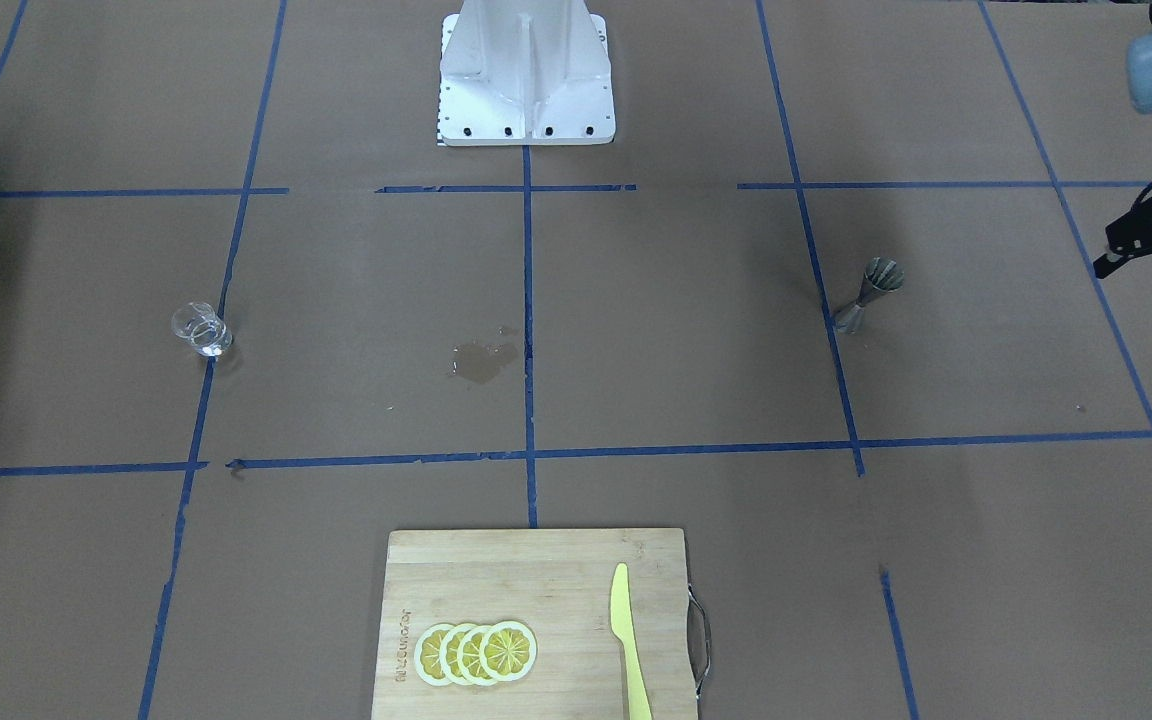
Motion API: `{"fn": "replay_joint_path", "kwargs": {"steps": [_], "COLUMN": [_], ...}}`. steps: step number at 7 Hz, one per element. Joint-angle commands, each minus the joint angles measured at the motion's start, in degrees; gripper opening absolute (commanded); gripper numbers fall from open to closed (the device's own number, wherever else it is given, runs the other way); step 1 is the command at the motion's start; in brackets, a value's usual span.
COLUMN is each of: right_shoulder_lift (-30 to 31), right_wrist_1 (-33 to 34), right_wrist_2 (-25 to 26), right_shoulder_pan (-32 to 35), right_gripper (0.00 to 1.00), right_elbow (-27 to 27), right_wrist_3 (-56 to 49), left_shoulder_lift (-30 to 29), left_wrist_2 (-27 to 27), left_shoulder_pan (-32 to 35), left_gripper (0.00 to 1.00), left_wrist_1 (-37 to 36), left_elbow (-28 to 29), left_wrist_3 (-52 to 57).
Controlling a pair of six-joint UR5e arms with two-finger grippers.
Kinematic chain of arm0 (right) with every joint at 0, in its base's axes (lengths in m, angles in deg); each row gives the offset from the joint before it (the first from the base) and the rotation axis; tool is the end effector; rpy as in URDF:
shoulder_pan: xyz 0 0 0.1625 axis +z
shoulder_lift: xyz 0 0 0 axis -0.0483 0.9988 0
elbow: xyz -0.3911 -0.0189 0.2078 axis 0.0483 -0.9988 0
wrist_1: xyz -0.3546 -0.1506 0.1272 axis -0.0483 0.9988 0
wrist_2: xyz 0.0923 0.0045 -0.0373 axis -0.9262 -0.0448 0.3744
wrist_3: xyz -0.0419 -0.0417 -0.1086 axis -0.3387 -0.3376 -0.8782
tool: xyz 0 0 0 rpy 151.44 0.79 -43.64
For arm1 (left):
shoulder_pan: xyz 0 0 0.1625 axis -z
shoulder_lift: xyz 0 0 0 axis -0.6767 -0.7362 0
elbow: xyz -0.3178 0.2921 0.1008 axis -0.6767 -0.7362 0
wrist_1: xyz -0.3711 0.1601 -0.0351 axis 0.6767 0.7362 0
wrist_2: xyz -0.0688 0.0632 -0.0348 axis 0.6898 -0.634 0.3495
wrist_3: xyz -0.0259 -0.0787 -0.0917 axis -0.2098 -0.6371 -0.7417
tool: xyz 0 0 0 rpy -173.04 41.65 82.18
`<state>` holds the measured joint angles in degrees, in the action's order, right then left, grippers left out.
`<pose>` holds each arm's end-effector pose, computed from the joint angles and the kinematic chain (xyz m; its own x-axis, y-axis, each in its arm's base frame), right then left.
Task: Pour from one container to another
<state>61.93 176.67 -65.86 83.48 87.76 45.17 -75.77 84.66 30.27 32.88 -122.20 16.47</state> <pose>0.0104 -0.4927 0.6337 0.6758 -0.0483 0.7355 0.0055 0.9982 0.0604 0.1046 -0.4847 0.5435 0.5987 0.1937 -0.7772 -0.0251 0.9744 0.2234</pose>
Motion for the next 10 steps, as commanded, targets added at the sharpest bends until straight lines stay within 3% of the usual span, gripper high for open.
{"fn": "replay_joint_path", "kwargs": {"steps": [1,2,3,5,7,10], "right_shoulder_lift": [0.03,0.03,-0.05,0.03,-0.05,0.03], "right_wrist_1": [-0.06,-0.06,-0.06,-0.06,-0.06,-0.06], "right_wrist_2": [-0.14,-0.14,-0.14,-0.14,-0.14,-0.14], "right_shoulder_pan": [-0.03,-0.03,-0.03,-0.03,-0.03,-0.03], "right_gripper": [1.00,1.00,1.00,1.00,1.00,1.00], "right_elbow": [0.00,0.00,0.09,0.09,0.09,1.23], "right_wrist_3": [0.05,0.05,0.05,0.05,0.05,-0.04], "left_shoulder_lift": [4.86,9.94,10.33,13.22,14.46,16.92], "left_wrist_2": [-8.61,-14.94,-20.75,-44.33,-59.14,-78.14], "left_shoulder_pan": [-9.00,-13.58,-18.93,-34.46,-42.59,-51.29], "left_gripper": [1.00,1.00,1.00,1.00,1.00,1.00], "left_wrist_1": [26.75,33.85,34.09,34.18,33.75,33.31], "left_elbow": [-2.35,-5.33,-8.32,-13.33,-14.76,-15.20], "left_wrist_3": [-22.41,-27.36,-32.89,-37.94,-43.57,-43.75]}}
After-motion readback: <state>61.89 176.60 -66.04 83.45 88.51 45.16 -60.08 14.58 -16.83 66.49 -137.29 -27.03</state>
